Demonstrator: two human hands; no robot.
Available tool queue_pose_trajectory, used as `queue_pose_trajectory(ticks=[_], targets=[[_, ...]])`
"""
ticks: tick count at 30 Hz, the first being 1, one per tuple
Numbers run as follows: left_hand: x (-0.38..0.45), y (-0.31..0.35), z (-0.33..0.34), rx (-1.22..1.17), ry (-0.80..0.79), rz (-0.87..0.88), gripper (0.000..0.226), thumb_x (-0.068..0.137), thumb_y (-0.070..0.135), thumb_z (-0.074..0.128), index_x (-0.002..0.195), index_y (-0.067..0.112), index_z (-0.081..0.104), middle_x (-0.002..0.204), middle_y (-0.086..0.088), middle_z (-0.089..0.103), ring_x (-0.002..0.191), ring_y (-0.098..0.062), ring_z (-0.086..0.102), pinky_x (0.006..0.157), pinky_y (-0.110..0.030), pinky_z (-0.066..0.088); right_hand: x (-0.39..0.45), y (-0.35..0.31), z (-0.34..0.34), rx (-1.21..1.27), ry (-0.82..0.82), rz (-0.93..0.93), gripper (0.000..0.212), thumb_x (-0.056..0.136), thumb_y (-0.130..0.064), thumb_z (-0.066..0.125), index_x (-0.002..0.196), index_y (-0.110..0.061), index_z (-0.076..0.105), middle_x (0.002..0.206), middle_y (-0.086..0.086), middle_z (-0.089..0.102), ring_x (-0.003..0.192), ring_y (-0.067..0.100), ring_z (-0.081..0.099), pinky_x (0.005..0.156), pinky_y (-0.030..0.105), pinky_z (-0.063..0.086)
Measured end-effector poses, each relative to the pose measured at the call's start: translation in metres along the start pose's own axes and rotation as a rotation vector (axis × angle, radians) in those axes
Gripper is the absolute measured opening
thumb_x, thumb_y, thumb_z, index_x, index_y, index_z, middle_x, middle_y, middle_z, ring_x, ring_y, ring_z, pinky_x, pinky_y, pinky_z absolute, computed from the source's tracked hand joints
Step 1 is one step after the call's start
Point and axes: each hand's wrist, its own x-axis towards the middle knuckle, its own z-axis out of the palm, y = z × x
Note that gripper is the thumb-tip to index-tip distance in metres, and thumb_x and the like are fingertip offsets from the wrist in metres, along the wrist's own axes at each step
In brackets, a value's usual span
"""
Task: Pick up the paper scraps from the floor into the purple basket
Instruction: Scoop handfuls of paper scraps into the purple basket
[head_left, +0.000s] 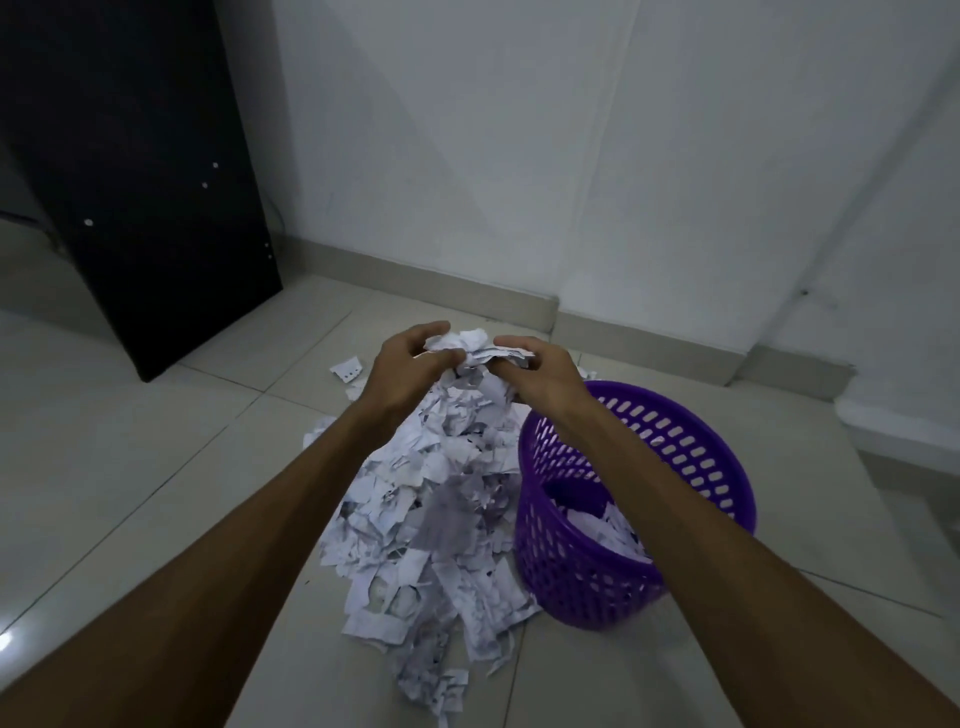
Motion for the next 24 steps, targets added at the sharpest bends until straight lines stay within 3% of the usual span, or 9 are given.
queue_pose_trajectory(ticks=[3,6,12,16,19,21,24], targets=[[-0.006,0.012,0.024,-0.015,-0.021,-0.008,0.053,0.085,0.026,0.071,0.135,0.019,0.055,0.135,-0.004,0.057,0.118,-0.02,0.057,0.104,-0.042,0.047,-0.007,-0.004,-0.03,-0.02,0.008,-0.007,0.034,0.087,-0.021,0.074,0.12,-0.018,0.069,0.114,-0.001,0.07,0.098,0.01,0.065,0.083,0.026,0.056],[-0.012,0.02,0.049,-0.044,-0.055,-0.025,0.056,0.084,0.024,0.072,0.137,0.017,0.054,0.133,-0.007,0.059,0.117,-0.021,0.059,0.105,-0.043,0.047,-0.013,-0.002,-0.062,-0.069,0.008,-0.024,0.032,0.088,-0.02,0.073,0.12,-0.018,0.069,0.11,-0.005,0.069,0.093,0.004,0.064,0.073,0.013,0.051],[-0.025,0.027,0.103,-0.05,-0.164,-0.055,0.053,0.087,0.027,0.069,0.137,0.02,0.052,0.134,-0.009,0.057,0.117,-0.023,0.058,0.097,-0.036,0.05,-0.033,0.015,-0.116,-0.173,-0.009,-0.031,0.023,0.09,-0.022,0.069,0.113,-0.016,0.071,0.108,-0.001,0.07,0.099,0.017,0.066,0.089,0.032,0.054],[-0.034,0.025,0.128,-0.05,-0.228,-0.093,0.052,0.089,0.025,0.067,0.138,0.018,0.052,0.13,-0.01,0.059,0.11,-0.022,0.062,0.094,-0.034,0.052,-0.047,0.035,-0.139,-0.199,-0.028,0.029,0.029,0.092,-0.026,0.068,0.119,-0.015,0.069,0.113,0.002,0.069,0.094,0.013,0.065,0.078,0.023,0.055],[-0.04,0.025,0.14,-0.027,-0.278,-0.112,0.047,0.092,0.019,0.064,0.137,0.015,0.052,0.116,-0.006,0.064,0.096,-0.013,0.064,0.079,-0.022,0.054,-0.057,0.044,-0.151,-0.222,-0.078,0.072,0.022,0.092,-0.023,0.067,0.112,-0.013,0.071,0.108,0.006,0.069,0.094,0.023,0.065,0.079,0.033,0.057],[-0.043,0.022,0.145,0.003,-0.306,-0.125,0.048,0.092,0.019,0.064,0.138,0.015,0.051,0.12,-0.008,0.063,0.1,-0.017,0.063,0.081,-0.026,0.054,-0.061,0.049,-0.158,-0.232,-0.08,0.108,0.017,0.092,-0.019,0.068,0.108,-0.013,0.07,0.109,0.007,0.068,0.095,0.025,0.063,0.081,0.037,0.056],[-0.046,0.02,0.147,0.036,-0.32,-0.132,0.049,0.093,0.017,0.063,0.141,0.012,0.049,0.135,-0.011,0.057,0.113,-0.025,0.061,0.083,-0.03,0.054,-0.061,0.06,-0.164,-0.236,-0.066,0.189,0.038,0.084,-0.015,0.076,0.121,-0.015,0.066,0.124,0.007,0.062,0.103,0.022,0.059,0.073,0.029,0.054]])
